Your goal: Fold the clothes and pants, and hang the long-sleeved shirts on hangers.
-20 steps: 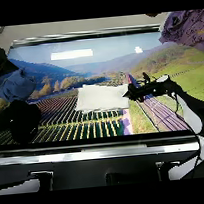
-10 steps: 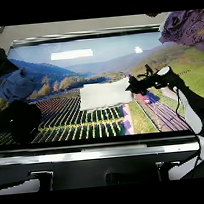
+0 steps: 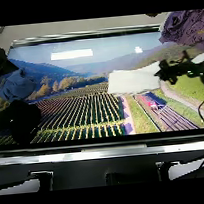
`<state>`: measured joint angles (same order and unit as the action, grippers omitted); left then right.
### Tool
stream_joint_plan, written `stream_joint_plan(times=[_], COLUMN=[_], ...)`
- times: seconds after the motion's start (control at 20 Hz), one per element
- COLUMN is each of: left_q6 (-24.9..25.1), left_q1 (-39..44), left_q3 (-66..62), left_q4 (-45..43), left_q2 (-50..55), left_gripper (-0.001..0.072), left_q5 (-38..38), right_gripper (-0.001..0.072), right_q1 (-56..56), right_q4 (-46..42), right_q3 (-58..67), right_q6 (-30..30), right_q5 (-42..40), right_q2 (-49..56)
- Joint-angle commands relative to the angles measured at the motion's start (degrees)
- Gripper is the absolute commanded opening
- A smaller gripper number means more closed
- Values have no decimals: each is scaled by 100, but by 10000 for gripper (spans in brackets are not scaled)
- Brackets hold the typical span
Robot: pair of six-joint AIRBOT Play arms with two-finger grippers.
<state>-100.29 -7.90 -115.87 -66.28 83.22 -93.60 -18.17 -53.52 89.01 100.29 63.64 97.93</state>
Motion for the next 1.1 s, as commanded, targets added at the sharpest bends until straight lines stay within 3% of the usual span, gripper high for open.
stream_joint_plan(times=[0.0, 0.3, 0.55, 1.05], left_q6=[0, 0, 0, 0], left_q1=[-7, -7, -4, -4], left_q3=[2, 2, 2, 2], left_q4=[0, 0, 2, 2], left_q2=[-4, -4, -4, -4], left_gripper=[18, 18, 18, 18], left_q5=[0, 0, 0, -2], right_gripper=[23, 24, 24, 24], right_q1=[-911, -2081, -2356, -2352], right_q4=[-931, -2986, -4236, -5016], right_q3=[44, 20, -560, -3530], right_q6=[664, 1067, 1547, 3156], right_q5=[-9, 868, 1659, 1753], right_q2=[-398, -898, -1040, -2374])
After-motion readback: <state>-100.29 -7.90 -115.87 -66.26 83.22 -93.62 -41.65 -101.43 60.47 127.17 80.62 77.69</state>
